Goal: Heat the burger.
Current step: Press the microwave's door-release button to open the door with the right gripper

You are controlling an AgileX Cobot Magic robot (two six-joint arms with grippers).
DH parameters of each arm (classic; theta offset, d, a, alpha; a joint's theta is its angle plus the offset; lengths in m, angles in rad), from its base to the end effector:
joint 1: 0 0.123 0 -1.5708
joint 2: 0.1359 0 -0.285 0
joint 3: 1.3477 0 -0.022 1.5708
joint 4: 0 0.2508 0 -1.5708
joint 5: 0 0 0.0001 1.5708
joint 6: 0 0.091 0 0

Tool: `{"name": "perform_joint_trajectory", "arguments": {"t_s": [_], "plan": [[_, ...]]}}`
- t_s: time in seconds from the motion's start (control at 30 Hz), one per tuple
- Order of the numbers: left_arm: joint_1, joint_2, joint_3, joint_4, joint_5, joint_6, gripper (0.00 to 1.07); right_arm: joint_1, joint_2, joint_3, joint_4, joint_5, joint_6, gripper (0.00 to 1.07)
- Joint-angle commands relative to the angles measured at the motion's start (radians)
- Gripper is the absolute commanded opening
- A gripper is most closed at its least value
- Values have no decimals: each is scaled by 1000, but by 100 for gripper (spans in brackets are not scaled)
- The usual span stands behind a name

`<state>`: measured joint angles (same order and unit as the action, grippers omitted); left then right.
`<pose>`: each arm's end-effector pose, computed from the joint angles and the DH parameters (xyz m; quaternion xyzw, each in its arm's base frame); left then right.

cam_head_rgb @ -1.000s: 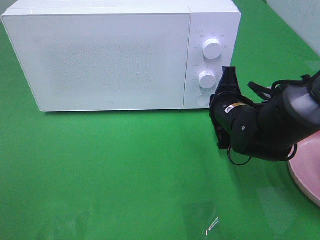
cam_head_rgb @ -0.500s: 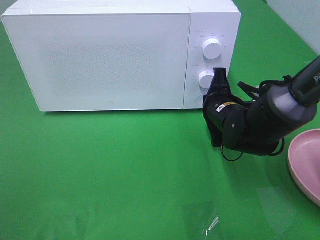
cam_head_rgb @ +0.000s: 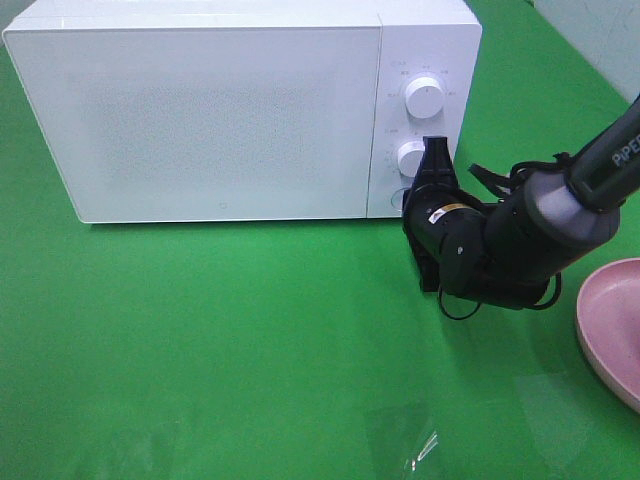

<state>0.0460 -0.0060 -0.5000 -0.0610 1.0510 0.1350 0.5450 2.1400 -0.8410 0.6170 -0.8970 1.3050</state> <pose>-0.0052 -0.0051 0.2782 0.0389 0.8478 0.0174 0.5286 0.3357 0.1554 0.0801 0.5578 0.6074 0.3985 0.4013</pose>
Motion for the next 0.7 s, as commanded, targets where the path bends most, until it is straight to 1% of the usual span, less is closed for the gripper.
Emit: {"name": "perform_joint_trajectory", "arguments": {"t_s": [0.03, 0.27, 0.5, 0.7], "plan": [[1, -23, 2, 1, -12, -4, 100, -10, -1, -11, -18, -100, 14, 0], [1, -23, 2, 1, -12, -4, 100, -10, -1, -11, -17, -161, 47, 0], [1, -23, 2, 1, -12, -4, 100, -10, -1, -15, 24, -199, 32, 0], [1, -23, 2, 1, -12, -4, 100, -18, 16, -65, 0, -237, 3, 0]]}}
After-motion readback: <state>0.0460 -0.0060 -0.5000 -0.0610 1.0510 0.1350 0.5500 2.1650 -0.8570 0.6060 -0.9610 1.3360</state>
